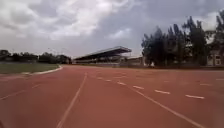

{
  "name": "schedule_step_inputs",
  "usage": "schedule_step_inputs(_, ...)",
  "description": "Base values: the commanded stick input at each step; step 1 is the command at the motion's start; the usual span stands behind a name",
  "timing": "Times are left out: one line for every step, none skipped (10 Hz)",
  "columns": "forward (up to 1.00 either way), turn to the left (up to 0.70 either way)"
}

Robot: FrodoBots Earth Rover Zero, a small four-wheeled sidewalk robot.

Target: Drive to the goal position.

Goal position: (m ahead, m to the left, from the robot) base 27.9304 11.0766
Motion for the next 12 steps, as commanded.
schedule_step_inputs(0.3, 0.0)
schedule_step_inputs(0.3, 0.0)
schedule_step_inputs(0.3, 0.0)
schedule_step_inputs(0.3, 0.0)
schedule_step_inputs(0.3, 0.0)
schedule_step_inputs(0.3, 0.0)
schedule_step_inputs(0.3, 0.0)
schedule_step_inputs(0.3, 0.0)
schedule_step_inputs(0.3, 0.0)
schedule_step_inputs(0.3, 0.0)
schedule_step_inputs(0.3, 0.0)
schedule_step_inputs(0.3, 0.0)
